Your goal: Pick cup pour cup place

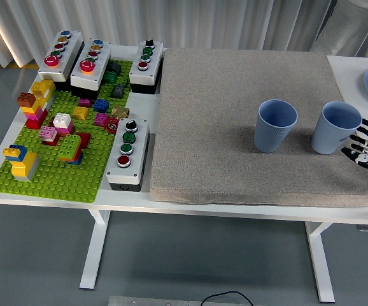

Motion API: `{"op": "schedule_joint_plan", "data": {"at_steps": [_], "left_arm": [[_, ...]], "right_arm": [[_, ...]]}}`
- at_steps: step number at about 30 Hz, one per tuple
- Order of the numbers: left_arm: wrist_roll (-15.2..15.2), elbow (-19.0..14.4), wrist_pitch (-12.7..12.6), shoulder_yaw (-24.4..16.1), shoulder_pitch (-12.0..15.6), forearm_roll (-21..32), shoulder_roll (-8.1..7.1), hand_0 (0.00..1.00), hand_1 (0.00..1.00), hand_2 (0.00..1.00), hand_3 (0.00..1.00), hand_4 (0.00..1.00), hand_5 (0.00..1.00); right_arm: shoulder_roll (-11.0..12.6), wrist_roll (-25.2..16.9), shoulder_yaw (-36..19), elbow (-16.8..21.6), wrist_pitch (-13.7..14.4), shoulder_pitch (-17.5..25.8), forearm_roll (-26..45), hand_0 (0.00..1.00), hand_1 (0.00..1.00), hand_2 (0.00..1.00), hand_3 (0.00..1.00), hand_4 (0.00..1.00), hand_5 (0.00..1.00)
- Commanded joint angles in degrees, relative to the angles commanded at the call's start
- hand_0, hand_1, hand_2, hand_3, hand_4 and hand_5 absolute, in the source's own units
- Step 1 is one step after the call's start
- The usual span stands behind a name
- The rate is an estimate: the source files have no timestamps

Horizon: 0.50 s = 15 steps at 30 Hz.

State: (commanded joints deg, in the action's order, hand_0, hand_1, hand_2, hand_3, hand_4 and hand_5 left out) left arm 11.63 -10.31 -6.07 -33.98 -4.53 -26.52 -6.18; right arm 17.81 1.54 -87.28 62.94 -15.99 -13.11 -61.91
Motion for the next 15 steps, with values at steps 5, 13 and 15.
{"op": "schedule_joint_plan", "data": {"at_steps": [5,13,15], "left_arm": [[-0.12,0.0,-0.01,0.34,-0.12,0.36,-0.01,0.73,0.781,0.822,0.678,0.506,0.945],[-0.23,0.0,0.02,0.97,-0.28,0.92,0.03,0.73,0.781,0.822,0.678,0.506,0.946],[-0.29,0.0,0.04,1.33,-0.28,1.26,0.06,0.73,0.781,0.822,0.678,0.506,0.946]], "right_arm": [[-0.03,-0.01,0.41,-0.38,0.6,-0.78,0.61,0.925,0.886,0.96,0.956,0.835,0.277],[-0.43,-0.07,0.87,-0.86,0.6,-1.55,0.67,0.925,0.886,0.96,0.955,0.832,0.264],[-0.55,-0.1,0.86,-1.0,0.6,-1.71,0.69,0.925,0.886,0.96,0.955,0.832,0.264]]}}
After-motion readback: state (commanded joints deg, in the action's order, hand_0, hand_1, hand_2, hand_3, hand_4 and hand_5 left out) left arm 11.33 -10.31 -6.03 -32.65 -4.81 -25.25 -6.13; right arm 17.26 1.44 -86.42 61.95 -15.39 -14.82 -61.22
